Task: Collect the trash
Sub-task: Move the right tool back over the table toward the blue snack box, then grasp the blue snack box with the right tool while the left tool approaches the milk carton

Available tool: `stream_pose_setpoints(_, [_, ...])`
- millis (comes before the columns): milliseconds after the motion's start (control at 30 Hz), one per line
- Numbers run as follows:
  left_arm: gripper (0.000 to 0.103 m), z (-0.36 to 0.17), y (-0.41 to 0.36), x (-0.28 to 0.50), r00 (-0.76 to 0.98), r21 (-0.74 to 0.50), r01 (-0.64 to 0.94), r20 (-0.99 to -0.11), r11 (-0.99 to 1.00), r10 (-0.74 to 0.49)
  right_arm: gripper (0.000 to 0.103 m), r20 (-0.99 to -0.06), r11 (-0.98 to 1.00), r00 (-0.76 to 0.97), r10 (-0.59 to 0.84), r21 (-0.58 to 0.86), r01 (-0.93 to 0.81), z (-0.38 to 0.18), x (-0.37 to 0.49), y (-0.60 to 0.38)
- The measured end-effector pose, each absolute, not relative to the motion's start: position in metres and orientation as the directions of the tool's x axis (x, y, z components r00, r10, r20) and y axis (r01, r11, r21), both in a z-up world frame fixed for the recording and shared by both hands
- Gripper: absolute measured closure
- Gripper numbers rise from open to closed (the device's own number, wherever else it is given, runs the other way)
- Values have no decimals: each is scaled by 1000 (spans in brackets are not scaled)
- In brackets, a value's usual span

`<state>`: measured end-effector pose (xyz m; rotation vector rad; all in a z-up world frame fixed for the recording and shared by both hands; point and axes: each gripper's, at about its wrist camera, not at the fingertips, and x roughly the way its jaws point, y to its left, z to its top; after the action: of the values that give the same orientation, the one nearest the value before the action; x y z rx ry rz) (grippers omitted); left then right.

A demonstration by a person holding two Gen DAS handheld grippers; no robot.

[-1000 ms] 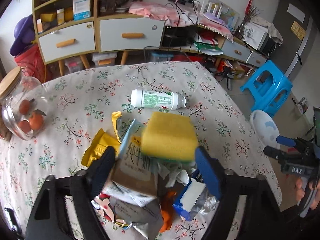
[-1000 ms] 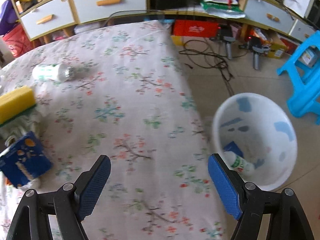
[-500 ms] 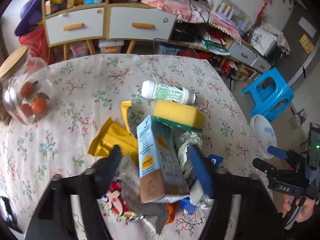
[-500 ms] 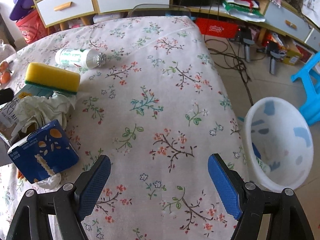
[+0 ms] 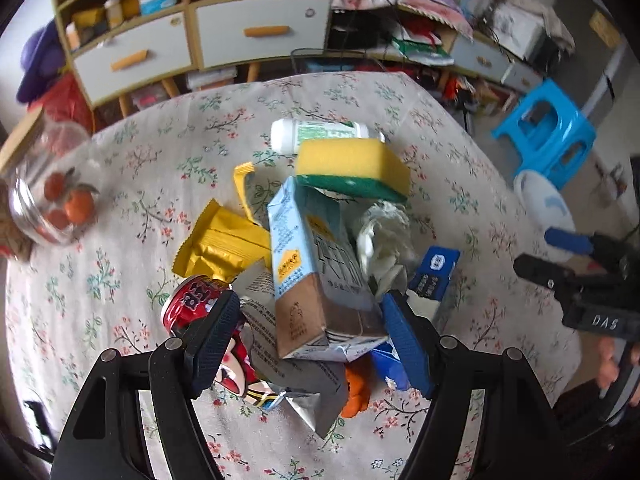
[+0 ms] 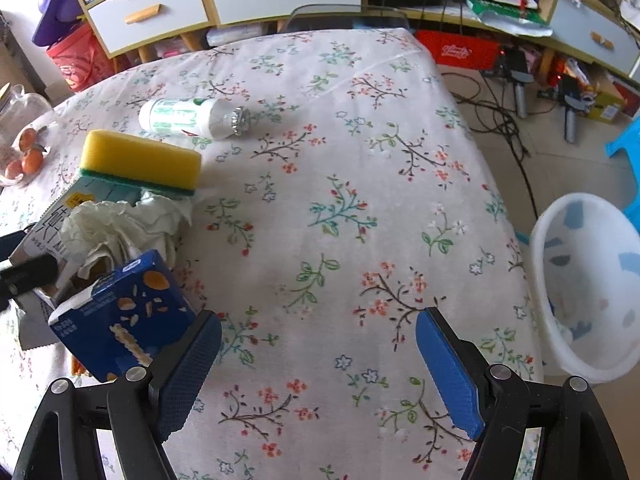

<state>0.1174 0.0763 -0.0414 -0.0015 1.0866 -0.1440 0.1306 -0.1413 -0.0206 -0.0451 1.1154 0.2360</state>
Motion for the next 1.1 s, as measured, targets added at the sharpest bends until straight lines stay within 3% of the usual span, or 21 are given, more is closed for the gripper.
stream_pose_setpoints(367, [27, -55, 60, 116, 464, 62, 156, -886, 986, -17, 20, -897, 979, 412, 158, 87, -187, -21, 131, -151])
stream_pose_setpoints(433, [35, -57, 61, 116, 484, 82, 152, -875, 985, -2, 20, -898, 978, 409, 159, 88, -188, -22, 130, -151])
stream_pose_setpoints(600, [54, -43, 72, 112, 528, 10, 126, -847, 992, -58, 20, -901, 976, 405, 156, 78, -203, -23, 128, -146])
stream_pose_setpoints(833, [63, -19, 103, 99, 596, -74, 56, -798, 996, -93, 20, -901, 974, 406, 156, 72, -215, -23, 128, -139])
stream_pose_setpoints(1100, [64, 3, 139, 73, 654, -168, -7, -746, 986, -123, 20, -898, 968, 400, 183, 94, -231, -23, 128, -127])
